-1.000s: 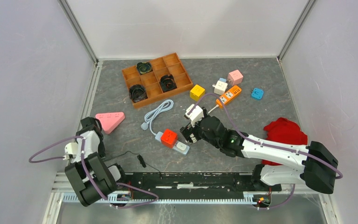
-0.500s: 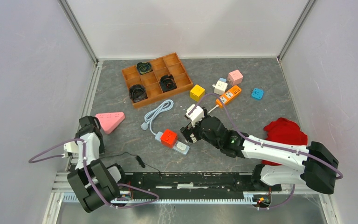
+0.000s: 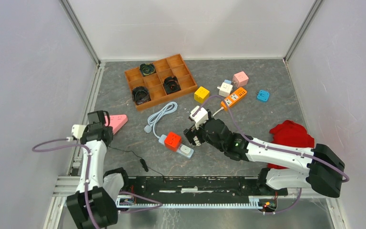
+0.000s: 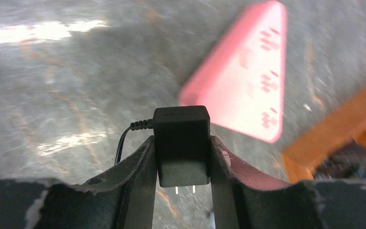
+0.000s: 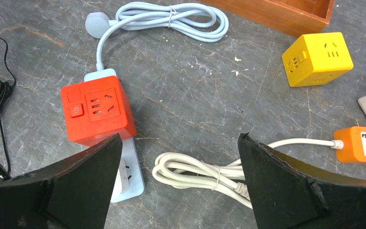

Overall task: Insert the plug
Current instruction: Pick up the plug from the corner of the board, then insert the plug into the socket.

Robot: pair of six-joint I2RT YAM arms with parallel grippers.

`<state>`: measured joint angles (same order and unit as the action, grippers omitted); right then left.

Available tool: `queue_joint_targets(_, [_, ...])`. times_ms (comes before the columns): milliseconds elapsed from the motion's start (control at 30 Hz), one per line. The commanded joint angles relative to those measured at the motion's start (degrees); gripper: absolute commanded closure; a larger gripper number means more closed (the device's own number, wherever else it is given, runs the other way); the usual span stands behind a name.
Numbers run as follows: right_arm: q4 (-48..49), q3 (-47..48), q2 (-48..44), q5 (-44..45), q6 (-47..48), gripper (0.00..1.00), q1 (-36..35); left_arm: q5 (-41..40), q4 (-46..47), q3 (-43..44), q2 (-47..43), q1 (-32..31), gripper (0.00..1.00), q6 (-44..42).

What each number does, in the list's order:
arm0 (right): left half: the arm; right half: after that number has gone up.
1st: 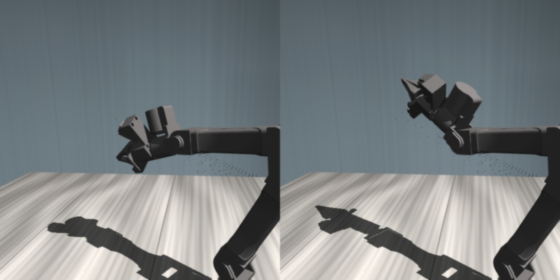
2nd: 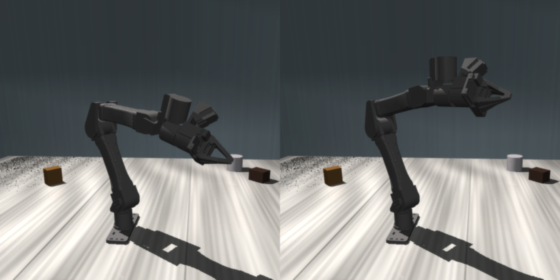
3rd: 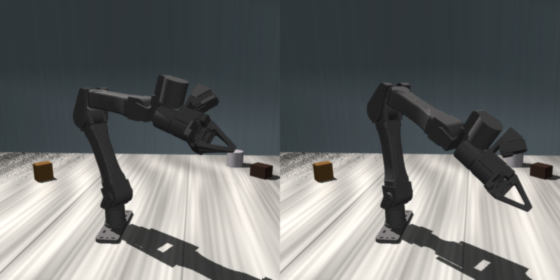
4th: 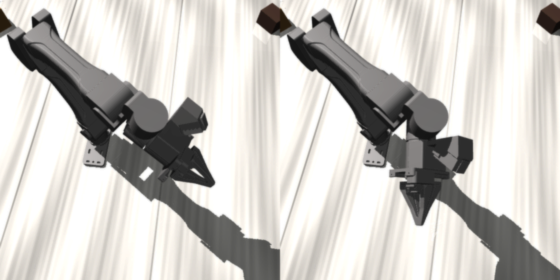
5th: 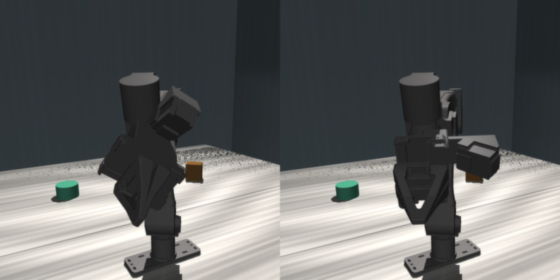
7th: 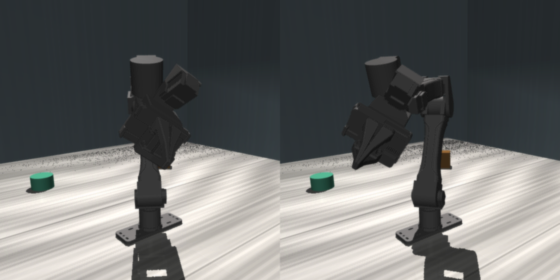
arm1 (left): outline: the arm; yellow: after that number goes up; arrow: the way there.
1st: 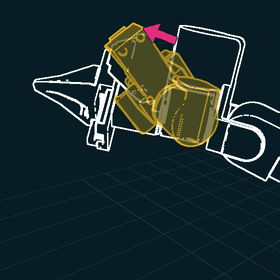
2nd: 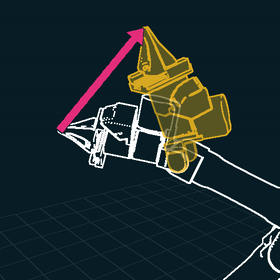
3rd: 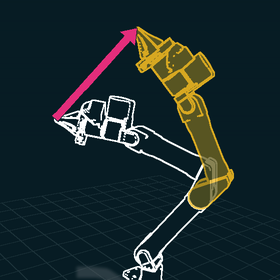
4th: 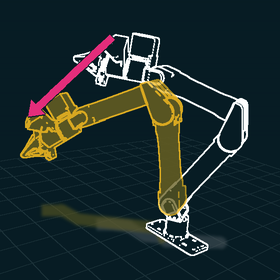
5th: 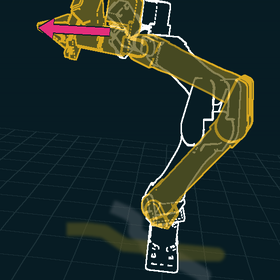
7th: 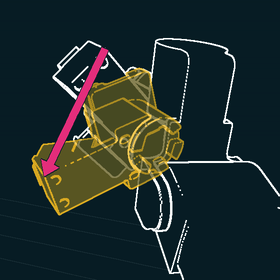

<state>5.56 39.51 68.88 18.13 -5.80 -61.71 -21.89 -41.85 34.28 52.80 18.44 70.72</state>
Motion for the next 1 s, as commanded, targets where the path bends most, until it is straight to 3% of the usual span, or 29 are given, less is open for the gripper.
queue_joint_targets(0, [2.4, 1.9, 0.1, 0.5, -3.3, 0.02, 0.9, -1.1, 8.4, 4.3, -3.0, -7.9, 0.98, -9.3])
queue_joint_targets(133, [3.6, 3.3, -1.0, -2.6, -5.6, 0.02, 3.6, 1.7, 19.5, 3.9, -6.8, -15.1, 0.98, -18.7])
queue_joint_targets(467, [1.0, 11.7, -1.3, -5.8, -6.3, 0.02, 9.0, 22.2, 47.6, 1.9, -7.0, -22.2, 0.98, -31.8])
queue_joint_targets(567, [0.1, 14.0, -0.8, -8.8, -8.4, 0.02, 11.8, 27.5, 52.3, 1.3, -7.2, -25.8, 0.98, -36.9])
queue_joint_targets(767, [3.1, 16.7, -0.5, -18.0, -11.5, 0.03, 16.1, 30.9, 58.6, -4.7, -11.4, -32.9, 0.98, -44.3])
queue_joint_targets(967, [-0.2, 25.6, 6.0, -28.1, -15.4, 0.19, 16.9, 31.7, 63.1, -11.5, -16.4, -38.8, 0.98, -49.8])
